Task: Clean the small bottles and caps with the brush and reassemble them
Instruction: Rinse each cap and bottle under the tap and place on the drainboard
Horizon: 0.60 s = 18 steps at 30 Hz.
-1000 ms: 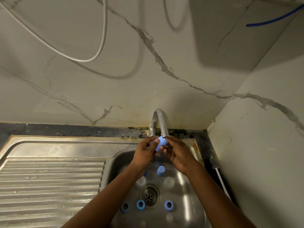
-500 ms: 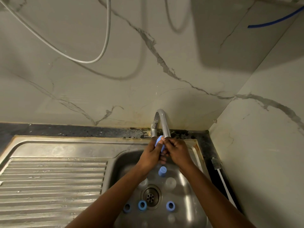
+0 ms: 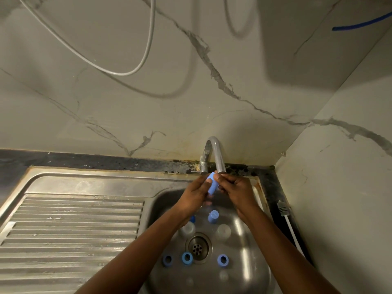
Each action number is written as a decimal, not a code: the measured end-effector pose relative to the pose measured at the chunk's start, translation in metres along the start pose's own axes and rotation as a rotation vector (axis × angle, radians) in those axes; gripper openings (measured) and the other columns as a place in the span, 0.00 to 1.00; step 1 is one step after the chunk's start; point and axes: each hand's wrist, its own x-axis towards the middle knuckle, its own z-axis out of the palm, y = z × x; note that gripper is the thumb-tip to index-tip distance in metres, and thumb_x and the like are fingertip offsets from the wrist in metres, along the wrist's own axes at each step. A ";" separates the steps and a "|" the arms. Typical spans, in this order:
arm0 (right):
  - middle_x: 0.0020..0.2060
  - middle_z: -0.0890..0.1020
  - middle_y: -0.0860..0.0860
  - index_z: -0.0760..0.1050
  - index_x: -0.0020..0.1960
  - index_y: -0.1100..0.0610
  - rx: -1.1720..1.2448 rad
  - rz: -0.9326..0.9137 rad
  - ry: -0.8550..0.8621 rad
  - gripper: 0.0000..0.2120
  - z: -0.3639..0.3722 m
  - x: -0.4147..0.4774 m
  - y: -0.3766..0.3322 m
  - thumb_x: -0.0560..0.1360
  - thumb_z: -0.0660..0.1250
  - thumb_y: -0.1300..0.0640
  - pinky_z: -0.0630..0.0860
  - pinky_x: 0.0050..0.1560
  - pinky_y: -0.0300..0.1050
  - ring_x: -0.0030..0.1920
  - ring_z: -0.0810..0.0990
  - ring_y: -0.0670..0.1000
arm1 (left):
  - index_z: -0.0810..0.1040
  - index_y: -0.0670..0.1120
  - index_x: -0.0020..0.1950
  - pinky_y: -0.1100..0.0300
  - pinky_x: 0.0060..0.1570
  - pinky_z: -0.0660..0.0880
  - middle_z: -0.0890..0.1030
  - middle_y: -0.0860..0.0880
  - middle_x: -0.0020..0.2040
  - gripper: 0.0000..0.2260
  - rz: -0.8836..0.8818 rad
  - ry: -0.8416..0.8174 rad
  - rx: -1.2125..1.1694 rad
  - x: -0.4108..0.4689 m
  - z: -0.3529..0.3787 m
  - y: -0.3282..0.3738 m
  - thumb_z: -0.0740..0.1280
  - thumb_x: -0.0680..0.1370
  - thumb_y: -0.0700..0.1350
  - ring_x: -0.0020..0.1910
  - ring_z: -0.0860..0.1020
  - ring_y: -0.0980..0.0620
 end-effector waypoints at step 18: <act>0.43 0.88 0.44 0.85 0.52 0.48 -0.357 0.032 -0.284 0.05 0.046 -0.021 0.050 0.81 0.71 0.49 0.78 0.43 0.39 0.45 0.85 0.42 | 0.81 0.52 0.63 0.58 0.53 0.83 0.86 0.53 0.55 0.18 0.176 0.249 0.436 -0.045 -0.111 -0.010 0.79 0.76 0.47 0.53 0.85 0.57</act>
